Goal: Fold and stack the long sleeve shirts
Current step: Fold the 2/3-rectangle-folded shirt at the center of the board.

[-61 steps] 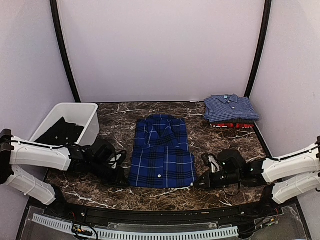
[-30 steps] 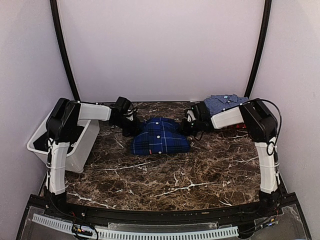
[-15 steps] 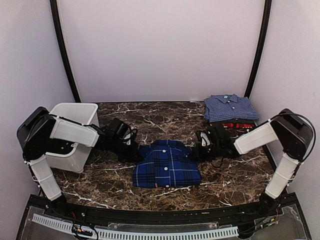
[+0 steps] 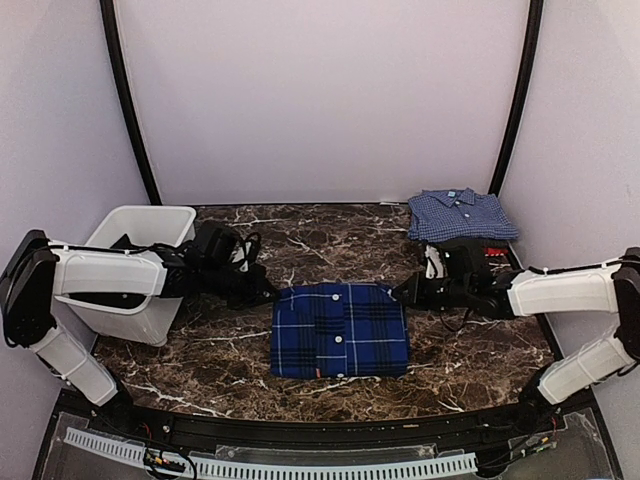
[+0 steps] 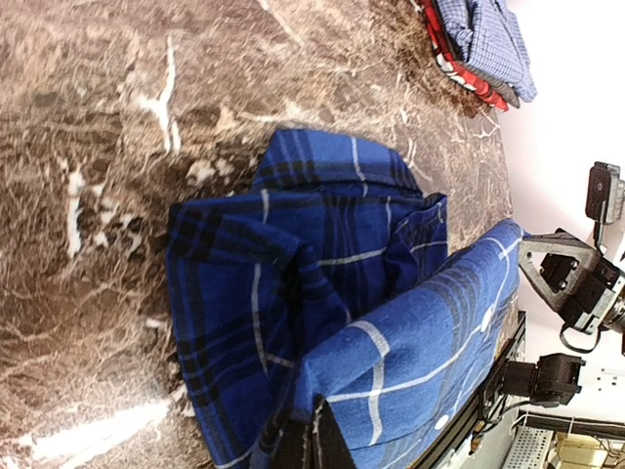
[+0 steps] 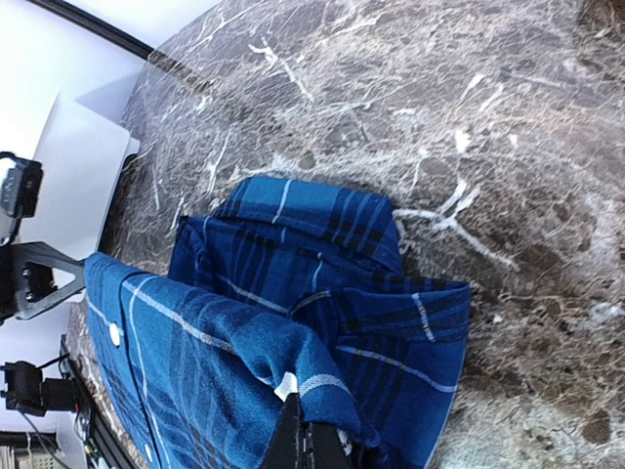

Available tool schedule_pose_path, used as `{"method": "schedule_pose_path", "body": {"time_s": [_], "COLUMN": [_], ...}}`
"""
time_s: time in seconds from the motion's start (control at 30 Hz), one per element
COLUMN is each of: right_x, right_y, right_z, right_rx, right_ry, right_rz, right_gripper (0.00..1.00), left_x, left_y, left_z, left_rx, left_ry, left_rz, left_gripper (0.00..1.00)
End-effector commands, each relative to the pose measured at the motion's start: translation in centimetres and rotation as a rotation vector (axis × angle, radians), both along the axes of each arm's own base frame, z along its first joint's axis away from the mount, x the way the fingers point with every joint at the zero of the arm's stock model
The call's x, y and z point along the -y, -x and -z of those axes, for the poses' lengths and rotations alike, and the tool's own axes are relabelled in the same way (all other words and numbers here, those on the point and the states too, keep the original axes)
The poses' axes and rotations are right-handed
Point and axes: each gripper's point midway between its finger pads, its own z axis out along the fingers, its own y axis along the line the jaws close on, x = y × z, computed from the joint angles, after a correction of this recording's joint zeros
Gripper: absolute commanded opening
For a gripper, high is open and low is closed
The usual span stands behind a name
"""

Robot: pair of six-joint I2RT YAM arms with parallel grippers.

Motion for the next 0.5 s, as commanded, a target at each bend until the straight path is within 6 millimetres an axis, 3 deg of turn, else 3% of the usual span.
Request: {"method": "schedule_pose_path", "body": {"time_s": [0.0, 0.1, 0.2, 0.27, 0.3, 0.33, 0.37, 0.4, 0.43, 0.47], "right_x": [0.1, 0.2, 0.7, 1.2, 1.3, 1.3, 1.2, 1.1, 0.9, 0.8], "right_y": [-2.1, -3.5, -6.0, -8.2, -9.4, -10.4, -11.4, -12.3, -13.0, -13.8], "right_z": [-1.2, -1.7, -1.5, -0.9, -0.3, 0.4, 1.2, 1.7, 2.3, 2.7], "right_rx": [0.061, 0.076, 0.086, 0.088, 0.087, 0.084, 0.073, 0.063, 0.05, 0.042], "right_ry": [0.03, 0.017, 0.025, 0.028, 0.032, 0.035, 0.038, 0.031, 0.021, 0.018], "right_rz": [0.032, 0.047, 0.071, 0.082, 0.085, 0.08, 0.073, 0.065, 0.058, 0.059], "right_gripper": [0.0, 0.0, 0.0, 0.0, 0.0, 0.0, 0.0, 0.0, 0.0, 0.0], "left_x": [0.8, 1.2, 0.1, -0.8, -0.8, -1.4, -1.0, -1.1, -0.4, -0.3], "left_y": [-2.3, -4.0, -6.6, -8.7, -9.8, -10.6, -11.9, -12.6, -13.8, -14.5], "left_z": [-2.6, -3.2, -2.7, 0.3, 0.3, 2.4, 2.1, 3.5, 2.6, 3.8], "left_rx": [0.095, 0.119, 0.127, 0.084, 0.092, 0.059, 0.082, 0.063, 0.097, 0.083], "left_ry": [0.004, -0.011, -0.049, -0.095, -0.097, -0.124, -0.117, -0.121, -0.099, -0.11], "left_rz": [0.001, -0.001, -0.055, -0.085, -0.091, -0.103, -0.099, -0.093, -0.073, -0.067], "left_gripper": [0.0, 0.0, 0.0, 0.0, 0.0, 0.0, 0.0, 0.0, 0.0, 0.03]}}
